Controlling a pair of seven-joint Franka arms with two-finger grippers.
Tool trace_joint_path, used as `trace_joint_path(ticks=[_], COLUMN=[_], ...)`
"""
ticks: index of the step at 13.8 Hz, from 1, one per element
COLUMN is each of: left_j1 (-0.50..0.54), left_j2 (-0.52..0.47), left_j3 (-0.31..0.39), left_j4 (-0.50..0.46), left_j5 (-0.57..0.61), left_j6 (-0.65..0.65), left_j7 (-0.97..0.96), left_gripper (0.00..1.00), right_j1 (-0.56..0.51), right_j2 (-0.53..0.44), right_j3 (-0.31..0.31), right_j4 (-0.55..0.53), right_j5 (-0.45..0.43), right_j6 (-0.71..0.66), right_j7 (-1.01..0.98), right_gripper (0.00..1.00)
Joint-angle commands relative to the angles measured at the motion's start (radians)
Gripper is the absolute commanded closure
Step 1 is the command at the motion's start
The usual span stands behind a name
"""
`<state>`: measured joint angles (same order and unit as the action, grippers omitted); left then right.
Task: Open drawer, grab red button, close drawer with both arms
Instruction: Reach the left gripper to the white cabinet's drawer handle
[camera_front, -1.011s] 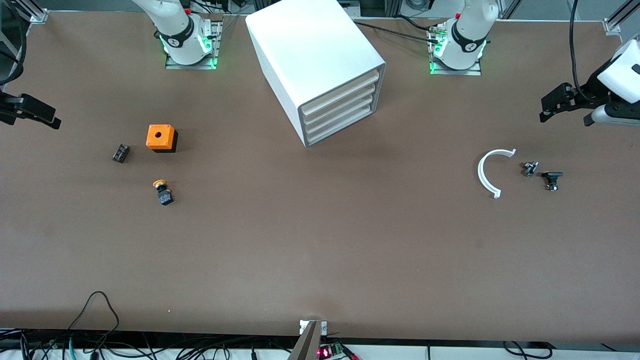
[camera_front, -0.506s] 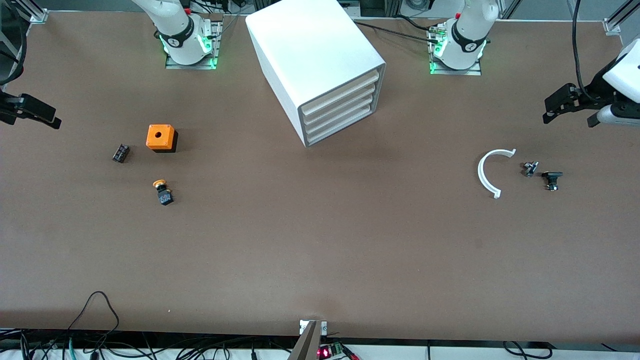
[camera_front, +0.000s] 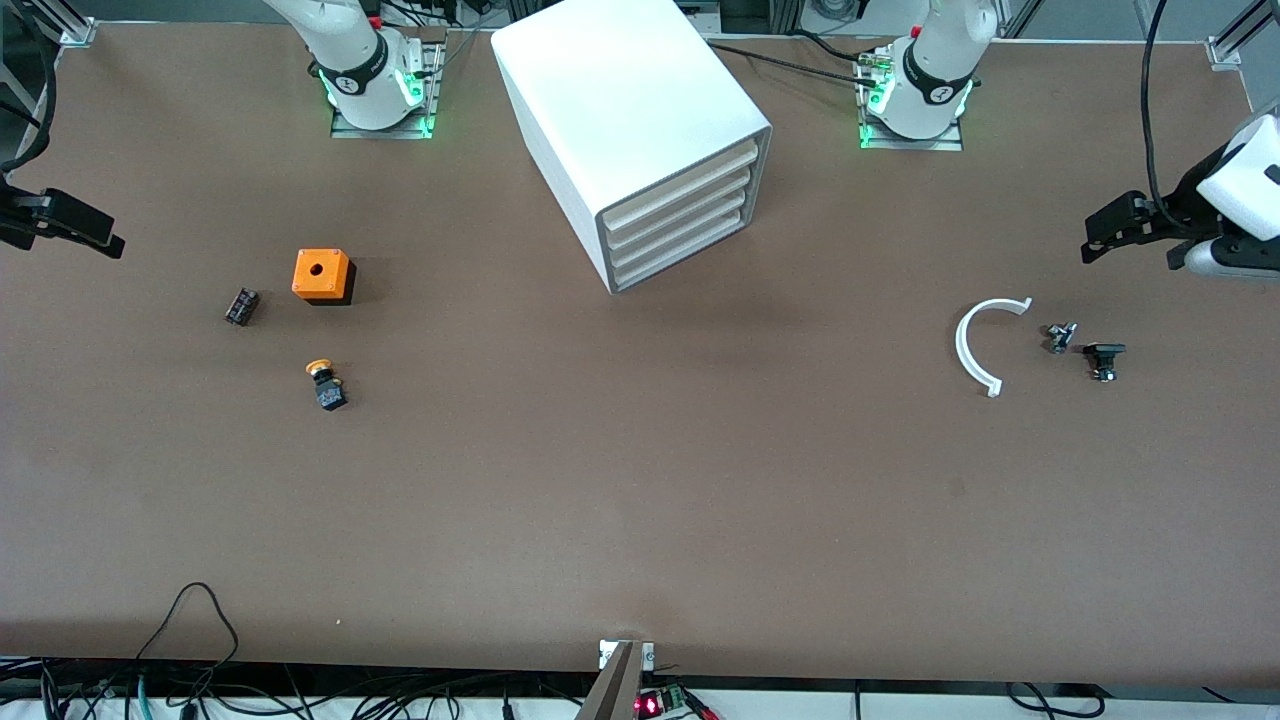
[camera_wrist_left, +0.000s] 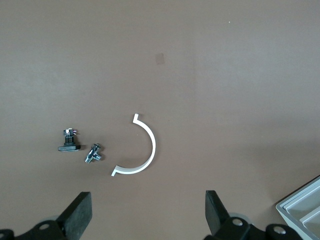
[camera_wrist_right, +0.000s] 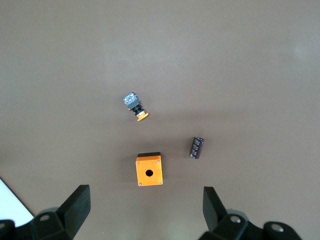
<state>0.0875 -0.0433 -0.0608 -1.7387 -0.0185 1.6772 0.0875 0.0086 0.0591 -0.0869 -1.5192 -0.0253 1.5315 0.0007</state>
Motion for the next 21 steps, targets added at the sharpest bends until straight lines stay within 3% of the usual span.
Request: trace_joint_path(ticks=[1, 5, 8, 12, 14, 18, 21], left_j1=[0.009, 0.009, 0.006, -0.087, -0.112, -0.130, -0.149], left_j2=[0.100, 0.247, 0.333, 0.402, 0.422, 0.444, 0.444], left_j3=[-0.024, -0.024, -0.027, -0.042, -0.092, -0.249, -0.321], left_j4=[0.045, 0.039, -0.017, -0.142, -0.208, -0.304, -0.380], left_j5=[-0.003, -0.104, -0.335, -0.593, -0.704, -0.760, -0.885], left_j6=[-0.022, -0.053, -0.050, -0.045, -0.030, 0.090, 0.163], left_j7=[0.015, 0.064, 0.080, 0.081, 0.083, 0.083, 0.086], left_gripper=[0.00, 0.00, 0.00, 0.00, 0.00, 0.00, 0.00], right_j1=[0.011, 0.011, 0.011, 0.011, 0.011, 0.011, 0.024], right_j2=[-0.001, 0.005, 0.005, 0.005, 0.016, 0.025, 0.036], right_j3=[0.004, 0.004, 0.004, 0.003, 0.003, 0.003, 0.004], right_j4=[-0.016, -0.016, -0.016, -0.016, -0.016, -0.015, -0.015], right_j5=[-0.004, -0.004, -0.004, -0.004, 0.001, -0.002, -0.004], right_j6=[0.010, 0.012, 0.012, 0.012, 0.010, 0.013, 0.024], right_j7=[0.013, 0.013, 0.013, 0.013, 0.015, 0.016, 0.016], right_gripper=[0.00, 0.00, 0.00, 0.00, 0.00, 0.00, 0.00])
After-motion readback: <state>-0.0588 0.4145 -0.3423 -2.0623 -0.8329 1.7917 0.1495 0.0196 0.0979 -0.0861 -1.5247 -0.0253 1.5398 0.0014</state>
